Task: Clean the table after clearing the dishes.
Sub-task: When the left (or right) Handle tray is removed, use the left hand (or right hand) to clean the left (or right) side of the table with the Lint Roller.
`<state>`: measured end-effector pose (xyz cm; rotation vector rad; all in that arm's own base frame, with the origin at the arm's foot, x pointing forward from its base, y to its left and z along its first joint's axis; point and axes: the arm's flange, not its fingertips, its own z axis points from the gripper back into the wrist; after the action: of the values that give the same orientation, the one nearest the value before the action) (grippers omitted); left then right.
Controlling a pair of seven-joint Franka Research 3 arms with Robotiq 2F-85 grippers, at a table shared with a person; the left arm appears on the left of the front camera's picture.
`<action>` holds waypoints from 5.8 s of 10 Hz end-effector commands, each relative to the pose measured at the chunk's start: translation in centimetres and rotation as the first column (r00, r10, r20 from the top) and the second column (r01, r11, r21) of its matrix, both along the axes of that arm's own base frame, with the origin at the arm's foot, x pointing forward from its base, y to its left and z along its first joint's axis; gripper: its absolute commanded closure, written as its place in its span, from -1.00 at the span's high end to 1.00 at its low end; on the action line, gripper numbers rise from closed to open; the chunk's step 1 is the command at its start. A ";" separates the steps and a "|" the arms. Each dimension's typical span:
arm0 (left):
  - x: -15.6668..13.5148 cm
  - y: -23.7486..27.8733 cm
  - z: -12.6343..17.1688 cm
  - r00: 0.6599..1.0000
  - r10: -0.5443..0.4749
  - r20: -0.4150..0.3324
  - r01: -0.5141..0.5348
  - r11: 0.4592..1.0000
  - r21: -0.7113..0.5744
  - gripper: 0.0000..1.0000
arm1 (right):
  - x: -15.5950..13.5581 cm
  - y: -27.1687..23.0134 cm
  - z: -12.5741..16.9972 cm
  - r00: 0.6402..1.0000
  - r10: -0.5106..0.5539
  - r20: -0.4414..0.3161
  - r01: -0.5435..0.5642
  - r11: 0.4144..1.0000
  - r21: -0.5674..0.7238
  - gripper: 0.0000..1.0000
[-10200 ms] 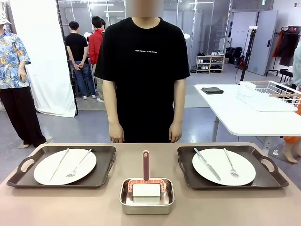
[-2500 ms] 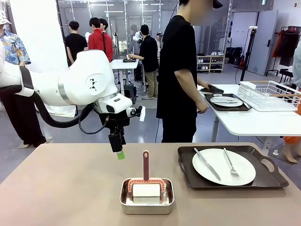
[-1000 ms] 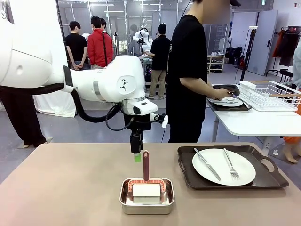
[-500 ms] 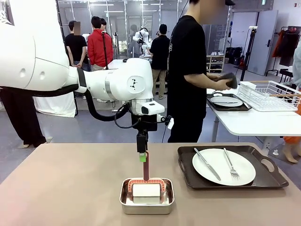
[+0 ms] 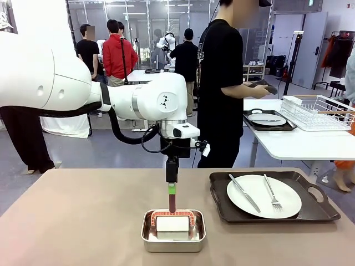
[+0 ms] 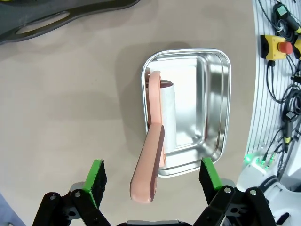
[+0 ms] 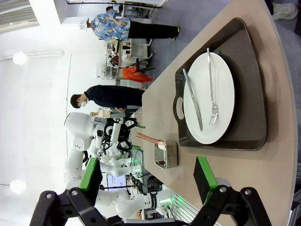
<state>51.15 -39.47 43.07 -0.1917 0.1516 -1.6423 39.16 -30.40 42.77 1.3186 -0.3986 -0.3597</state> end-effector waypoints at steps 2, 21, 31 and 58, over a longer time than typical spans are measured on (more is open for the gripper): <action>-0.2 0.0 -0.3 1.000 0.009 -0.008 -0.008 0.999 0.039 1.00 | -0.1 0.0 0.3 1.000 -0.001 0.003 0.001 1.000 -0.001 1.00; -0.9 0.5 -2.1 0.999 0.021 -0.037 -0.020 0.999 0.029 -0.79 | -0.1 0.0 0.3 1.000 -0.001 0.003 0.001 1.000 -0.001 1.00; -2.9 1.7 3.8 0.999 0.048 -0.004 -0.048 0.999 0.000 -1.00 | -0.1 0.0 0.3 1.000 -0.001 0.003 0.001 1.000 -0.001 1.00; 4.3 19.8 4.9 0.006 0.999 -0.043 -0.998 0.003 -0.066 -0.59 | -0.1 0.0 0.3 1.000 -0.001 0.003 0.001 1.000 -0.001 1.00</action>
<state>56.78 -20.21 48.47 -0.2028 -0.0716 -0.1076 39.14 -30.44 42.78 1.3182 -0.3995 -0.3602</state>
